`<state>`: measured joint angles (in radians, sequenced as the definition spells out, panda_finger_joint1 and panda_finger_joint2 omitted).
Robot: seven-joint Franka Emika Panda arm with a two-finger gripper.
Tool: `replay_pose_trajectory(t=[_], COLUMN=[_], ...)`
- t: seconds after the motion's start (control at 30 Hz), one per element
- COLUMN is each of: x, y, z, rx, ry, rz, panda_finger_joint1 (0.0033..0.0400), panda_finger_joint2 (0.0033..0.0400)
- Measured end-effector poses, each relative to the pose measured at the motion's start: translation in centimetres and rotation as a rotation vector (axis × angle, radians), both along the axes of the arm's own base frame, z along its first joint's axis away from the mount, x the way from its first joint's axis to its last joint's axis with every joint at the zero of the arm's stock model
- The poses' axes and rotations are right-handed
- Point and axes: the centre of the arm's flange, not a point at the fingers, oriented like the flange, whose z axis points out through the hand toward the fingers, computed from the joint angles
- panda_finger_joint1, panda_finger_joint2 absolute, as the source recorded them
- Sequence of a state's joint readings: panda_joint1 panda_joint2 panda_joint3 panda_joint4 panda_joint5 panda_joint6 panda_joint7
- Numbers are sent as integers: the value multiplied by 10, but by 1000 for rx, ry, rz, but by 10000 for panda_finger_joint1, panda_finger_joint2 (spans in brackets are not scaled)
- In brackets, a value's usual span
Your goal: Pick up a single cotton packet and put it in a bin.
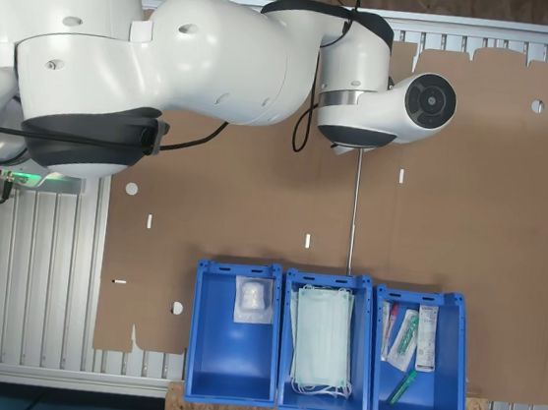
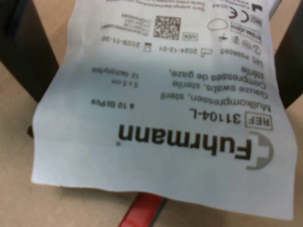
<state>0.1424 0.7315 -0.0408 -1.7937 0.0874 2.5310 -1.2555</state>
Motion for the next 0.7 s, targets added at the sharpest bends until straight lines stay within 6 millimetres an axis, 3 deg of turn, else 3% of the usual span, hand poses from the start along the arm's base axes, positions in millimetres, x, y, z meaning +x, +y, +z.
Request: replay_pose_trajectory(t=[0.37,0.4,0.67,0.7], x=[0,0,0,0], y=[0,0,0,0], z=[0,0,-1,-1], rx=[0,0,0,0], ry=[0,0,1,1], rz=[0,0,0,0], panda_finger_joint1=[400,299,299,134], panda_finger_joint2=[400,299,299,134])
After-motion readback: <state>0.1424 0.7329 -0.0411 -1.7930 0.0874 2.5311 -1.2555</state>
